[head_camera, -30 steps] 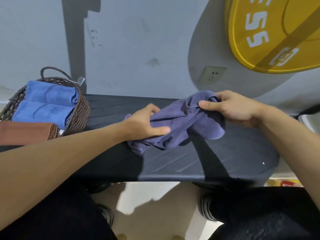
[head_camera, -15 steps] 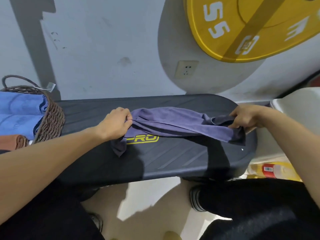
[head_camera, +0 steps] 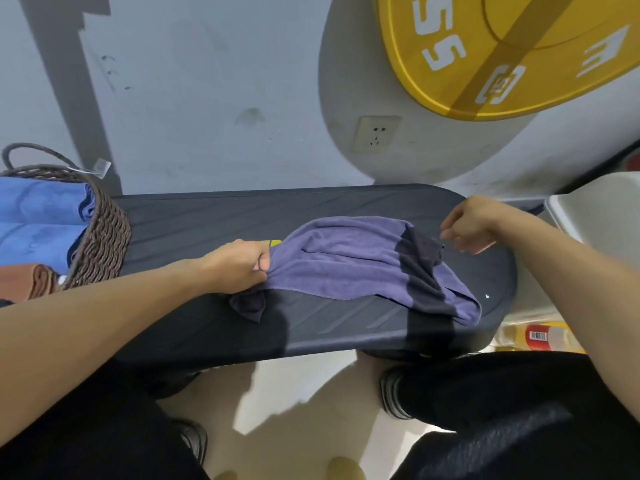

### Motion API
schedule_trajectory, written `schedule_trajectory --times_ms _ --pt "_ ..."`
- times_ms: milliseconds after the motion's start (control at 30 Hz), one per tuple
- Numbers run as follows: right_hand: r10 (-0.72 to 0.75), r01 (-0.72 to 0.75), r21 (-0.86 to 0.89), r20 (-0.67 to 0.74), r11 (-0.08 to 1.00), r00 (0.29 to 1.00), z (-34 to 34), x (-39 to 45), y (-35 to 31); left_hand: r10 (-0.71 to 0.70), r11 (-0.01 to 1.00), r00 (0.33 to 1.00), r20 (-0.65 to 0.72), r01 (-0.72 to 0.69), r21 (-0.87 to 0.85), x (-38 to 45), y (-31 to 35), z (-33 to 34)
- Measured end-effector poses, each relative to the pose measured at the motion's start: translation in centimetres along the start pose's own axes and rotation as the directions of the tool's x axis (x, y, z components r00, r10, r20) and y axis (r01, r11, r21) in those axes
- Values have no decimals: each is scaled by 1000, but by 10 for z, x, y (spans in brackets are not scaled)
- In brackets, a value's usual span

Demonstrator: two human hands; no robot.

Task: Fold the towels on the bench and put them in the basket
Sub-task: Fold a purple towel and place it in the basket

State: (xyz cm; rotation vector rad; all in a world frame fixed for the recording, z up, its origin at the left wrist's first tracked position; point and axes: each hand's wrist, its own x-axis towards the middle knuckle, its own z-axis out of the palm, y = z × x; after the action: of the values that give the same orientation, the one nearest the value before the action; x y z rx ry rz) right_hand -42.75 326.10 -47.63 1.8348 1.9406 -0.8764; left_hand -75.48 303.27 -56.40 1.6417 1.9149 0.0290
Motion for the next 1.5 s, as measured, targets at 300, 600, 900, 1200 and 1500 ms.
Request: schedule_trajectory --times_ms 300,600,900,1200,1500 --pt "104 -102 -132 15 986 994 79 15 13 -84 961 954 287 1 276 -14 -12 -24" --pt "-33 20 53 262 998 964 94 -16 -32 65 997 976 -210 -55 54 -27 24 -18" --pt "-359 -22 829 266 559 895 107 -90 -121 -93 674 953 -288 -153 -723 -53 94 -5" --pt "-630 620 126 69 774 773 64 -82 -136 64 767 990 -126 -130 -629 -33 41 -66" --pt "-696 633 445 -31 633 718 45 -63 -157 189 934 974 -127 -218 -283 -20 15 -89"
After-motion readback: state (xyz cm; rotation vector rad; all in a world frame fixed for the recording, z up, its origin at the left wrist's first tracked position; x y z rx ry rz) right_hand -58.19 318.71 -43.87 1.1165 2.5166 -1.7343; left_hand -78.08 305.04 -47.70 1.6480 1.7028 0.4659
